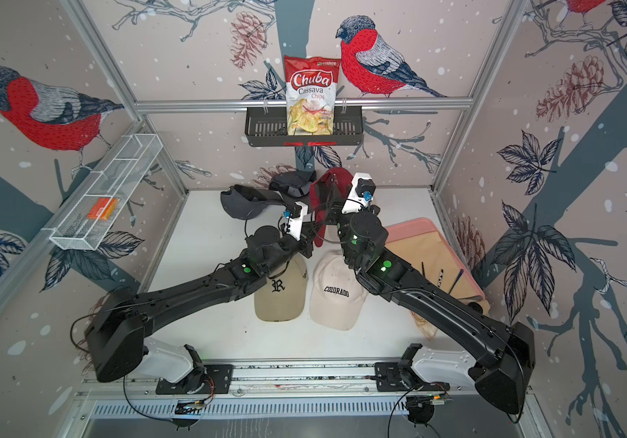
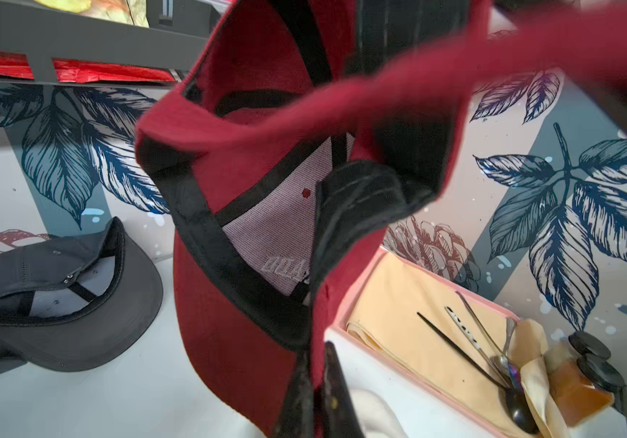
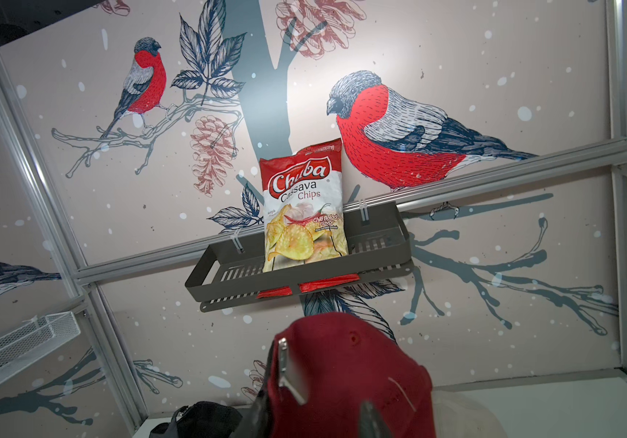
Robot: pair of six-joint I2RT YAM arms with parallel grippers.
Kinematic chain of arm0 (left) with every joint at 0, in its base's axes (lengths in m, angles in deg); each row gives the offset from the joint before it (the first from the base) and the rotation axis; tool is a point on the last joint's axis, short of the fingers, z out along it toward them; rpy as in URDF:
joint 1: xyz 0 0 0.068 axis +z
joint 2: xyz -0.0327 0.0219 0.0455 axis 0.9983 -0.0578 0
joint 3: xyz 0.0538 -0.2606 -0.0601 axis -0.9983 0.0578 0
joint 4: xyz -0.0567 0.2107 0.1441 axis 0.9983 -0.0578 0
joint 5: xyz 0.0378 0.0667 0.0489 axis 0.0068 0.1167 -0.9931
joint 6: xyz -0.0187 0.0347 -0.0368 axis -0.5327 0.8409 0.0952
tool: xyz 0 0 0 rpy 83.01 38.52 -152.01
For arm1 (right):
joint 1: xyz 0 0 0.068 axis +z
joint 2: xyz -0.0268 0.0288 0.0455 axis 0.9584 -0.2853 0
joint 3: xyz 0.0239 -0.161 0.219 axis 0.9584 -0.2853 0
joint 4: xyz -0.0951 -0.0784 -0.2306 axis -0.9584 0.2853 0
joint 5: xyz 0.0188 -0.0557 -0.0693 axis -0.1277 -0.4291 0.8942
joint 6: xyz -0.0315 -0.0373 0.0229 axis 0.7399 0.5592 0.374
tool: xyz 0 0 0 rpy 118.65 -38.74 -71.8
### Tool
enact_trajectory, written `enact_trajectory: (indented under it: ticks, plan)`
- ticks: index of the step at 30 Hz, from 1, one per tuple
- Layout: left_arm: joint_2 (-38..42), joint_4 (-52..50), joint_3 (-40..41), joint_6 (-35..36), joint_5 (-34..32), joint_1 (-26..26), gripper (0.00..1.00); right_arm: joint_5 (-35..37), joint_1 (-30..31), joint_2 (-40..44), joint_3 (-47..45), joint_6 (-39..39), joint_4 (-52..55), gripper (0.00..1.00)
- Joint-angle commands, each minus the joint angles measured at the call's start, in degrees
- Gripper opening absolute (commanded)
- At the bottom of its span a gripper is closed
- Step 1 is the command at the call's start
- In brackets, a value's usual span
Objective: Open the adjustable buckle of the baseball cap
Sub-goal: Place the baseball cap at the center of the board.
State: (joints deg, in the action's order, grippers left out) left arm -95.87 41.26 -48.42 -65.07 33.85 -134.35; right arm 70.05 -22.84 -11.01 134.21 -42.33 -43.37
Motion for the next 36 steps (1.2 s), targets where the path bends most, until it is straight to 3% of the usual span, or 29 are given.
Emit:
enact_trajectory:
  ticks: [1,7,19,26,33,36]
  plan:
    - [2.5,-6.0,-0.5,-2.5,6.2,3.3,0.00,-7.5,-0.5,1.7,-1.4,3.6,-3.4,0.55]
    - [8.5,-11.2,2.4,-8.1,16.5,13.2,0.00,-15.6,-1.2,2.7,-2.5,4.8,-2.0,0.64]
    - [21.6,-20.6,11.6,-13.6,36.4,37.0,0.00,-19.6,-1.6,2.5,-3.4,4.2,-0.9,0.67]
    - [25.7,-26.6,17.4,-15.2,44.5,46.0,0.00,-21.3,-2.3,2.6,-4.4,3.6,-0.6,0.68]
    - [29.5,-38.7,18.3,-8.2,46.2,53.0,0.00,-23.1,-4.2,3.9,-5.9,3.0,-0.5,0.69]
    - [30.5,-38.1,19.7,-9.0,47.6,54.2,0.00,-23.9,-4.8,4.3,-6.7,2.6,-0.5,0.69]
